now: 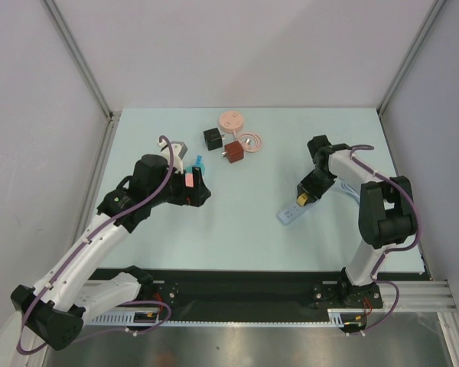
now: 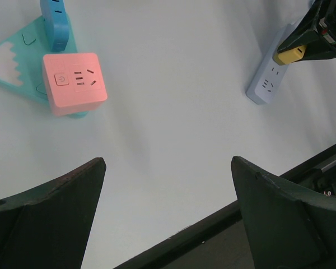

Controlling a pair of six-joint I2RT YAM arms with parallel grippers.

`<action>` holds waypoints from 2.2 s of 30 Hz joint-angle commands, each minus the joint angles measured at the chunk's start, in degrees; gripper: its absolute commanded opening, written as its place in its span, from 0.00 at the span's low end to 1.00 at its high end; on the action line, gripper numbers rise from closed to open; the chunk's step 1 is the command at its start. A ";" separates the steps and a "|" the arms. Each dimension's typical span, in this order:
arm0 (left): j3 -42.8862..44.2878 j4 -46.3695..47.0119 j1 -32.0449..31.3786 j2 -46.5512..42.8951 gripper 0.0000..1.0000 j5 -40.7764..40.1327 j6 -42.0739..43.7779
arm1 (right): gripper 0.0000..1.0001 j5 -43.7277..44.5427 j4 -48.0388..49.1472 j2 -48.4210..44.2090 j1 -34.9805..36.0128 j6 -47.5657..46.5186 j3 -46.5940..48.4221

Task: Insert the plug

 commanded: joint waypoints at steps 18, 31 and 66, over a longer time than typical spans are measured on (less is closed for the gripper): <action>-0.13 0.89 0.29 -2.11 1.00 -3.35 0.13 | 0.46 3.35 -0.89 7.48 -2.10 -10.87 2.73; -0.39 0.98 0.38 -1.41 1.00 -3.79 0.04 | 0.81 3.45 -2.65 -4.30 -5.08 -18.52 8.27; 5.48 2.48 4.60 3.32 1.00 -11.52 1.43 | 0.25 1.86 12.53 -17.48 -4.65 -30.48 0.53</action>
